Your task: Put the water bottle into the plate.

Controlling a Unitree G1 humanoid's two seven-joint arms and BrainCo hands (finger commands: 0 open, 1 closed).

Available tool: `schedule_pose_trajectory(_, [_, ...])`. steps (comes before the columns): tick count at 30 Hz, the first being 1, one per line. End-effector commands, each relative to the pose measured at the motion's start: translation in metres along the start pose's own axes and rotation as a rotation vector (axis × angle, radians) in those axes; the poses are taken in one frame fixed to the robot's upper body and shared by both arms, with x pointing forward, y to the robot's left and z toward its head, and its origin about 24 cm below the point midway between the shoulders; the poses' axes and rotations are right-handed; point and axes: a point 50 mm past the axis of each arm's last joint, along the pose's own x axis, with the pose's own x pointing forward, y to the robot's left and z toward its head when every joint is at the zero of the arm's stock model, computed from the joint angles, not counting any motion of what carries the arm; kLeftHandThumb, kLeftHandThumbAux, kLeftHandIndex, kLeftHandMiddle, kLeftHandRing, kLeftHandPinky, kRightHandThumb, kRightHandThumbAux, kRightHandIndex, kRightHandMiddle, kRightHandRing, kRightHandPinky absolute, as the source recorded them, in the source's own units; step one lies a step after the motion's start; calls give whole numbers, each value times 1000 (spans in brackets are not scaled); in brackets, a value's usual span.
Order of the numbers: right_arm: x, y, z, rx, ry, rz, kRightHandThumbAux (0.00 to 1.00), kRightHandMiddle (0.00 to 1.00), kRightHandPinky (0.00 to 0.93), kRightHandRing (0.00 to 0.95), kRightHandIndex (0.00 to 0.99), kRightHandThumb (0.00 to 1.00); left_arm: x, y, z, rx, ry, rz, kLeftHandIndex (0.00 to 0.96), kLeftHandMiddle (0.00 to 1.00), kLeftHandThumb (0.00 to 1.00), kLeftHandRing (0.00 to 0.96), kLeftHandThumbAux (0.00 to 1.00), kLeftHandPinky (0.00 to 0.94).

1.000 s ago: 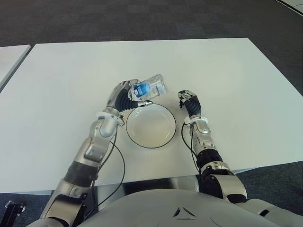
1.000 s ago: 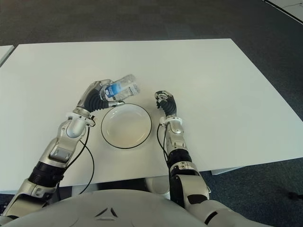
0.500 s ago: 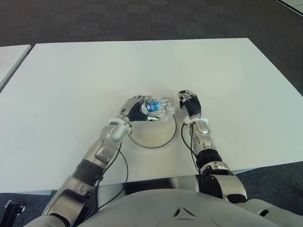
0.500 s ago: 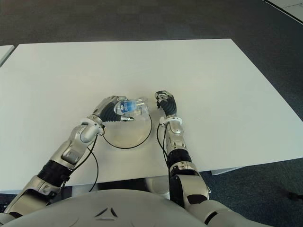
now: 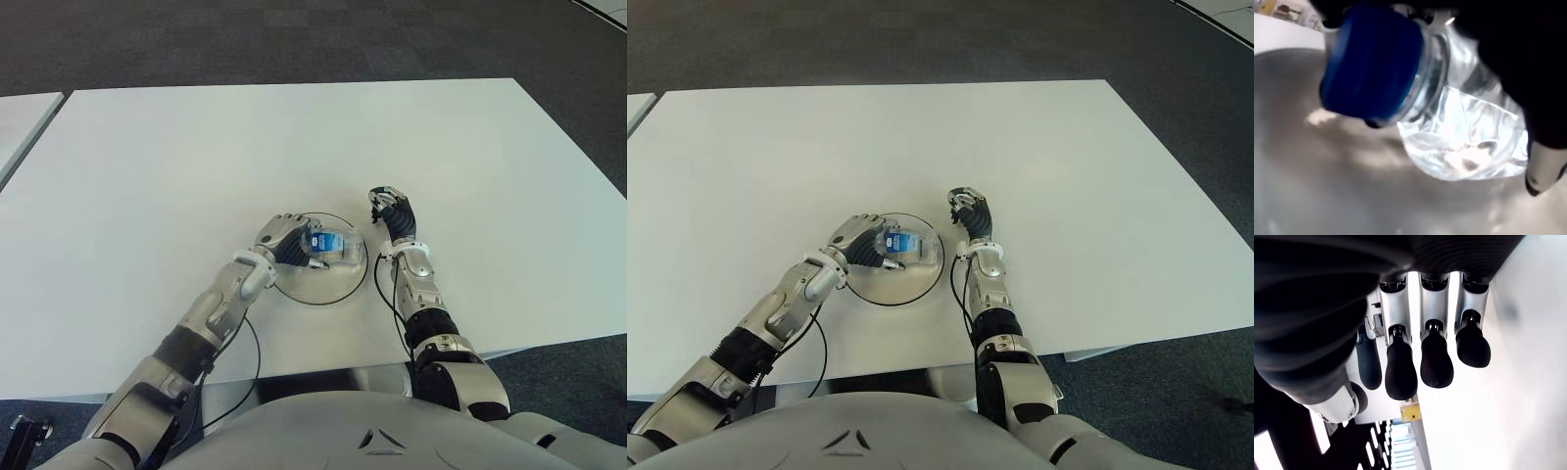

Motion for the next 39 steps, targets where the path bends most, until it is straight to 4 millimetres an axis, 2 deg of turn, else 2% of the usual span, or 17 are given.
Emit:
schedule_pose_trajectory(1, [-22,-10,-44,14,219,-53,728,750,740,730,439,705,-1,-2,-4,84,28,14,400,548,849,812,668,791])
schedule_pose_trajectory(4, [-23,-10,-44,14,218,-51,728,751,741,731,439,705,-2,-3,-4,130,38,22,406,570,849,798,667,775])
schedule_pose_trajectory(8, [-23,-10,-45,13,218,-51,728,752,741,732,439,705,-3,-4,-6,246,47,18,397,571,841,724,667,674])
schedule_pose_trajectory(12, [-23,-10,-45,11,220,-54,728,751,741,731,439,705,-4,-5,-7,298,50,7,392,569,839,683,668,648])
schedule_pose_trajectory(15, [-23,-10,-45,5,216,-46,728,752,741,732,439,704,-4,-5,-7,321,44,7,381,554,834,621,671,590])
schedule_pose_trajectory(17, [-23,-10,-45,4,213,-42,728,753,741,733,439,704,-4,-5,-8,328,40,8,380,510,830,516,675,503])
schedule_pose_trajectory(18, [-23,-10,-45,4,213,-40,729,753,742,733,439,704,-4,-5,-8,330,38,8,391,435,785,438,686,437])
schedule_pose_trajectory(20, [-23,-10,-45,4,213,-38,729,754,742,734,438,703,-5,-5,-8,334,36,4,400,368,745,370,695,380])
schedule_pose_trajectory(24, [-24,-10,-45,7,214,-37,729,755,742,734,438,703,-5,-5,-9,343,37,-11,194,218,603,210,640,237])
schedule_pose_trajectory(27, [-23,-10,-45,10,217,-38,729,755,742,735,438,703,-4,-5,-10,360,46,-17,134,156,559,145,644,172])
schedule_pose_trajectory(29, [-23,-10,-45,10,217,-39,729,754,742,734,438,703,-4,-5,-11,372,50,-15,75,82,516,69,657,87])
schedule_pose_trajectory(32, [-24,-10,-45,10,216,-37,729,754,741,733,438,703,-4,-5,-11,400,52,-4,27,26,486,22,658,28])
schedule_pose_trajectory(35, [-23,-10,-45,10,217,-40,729,754,742,733,438,703,-4,-4,-12,423,55,29,9,8,470,7,641,9])
schedule_pose_trajectory(39, [-23,-10,-45,8,218,-43,729,754,741,733,438,703,-5,-5,-12,433,54,92,1,1,451,1,564,1])
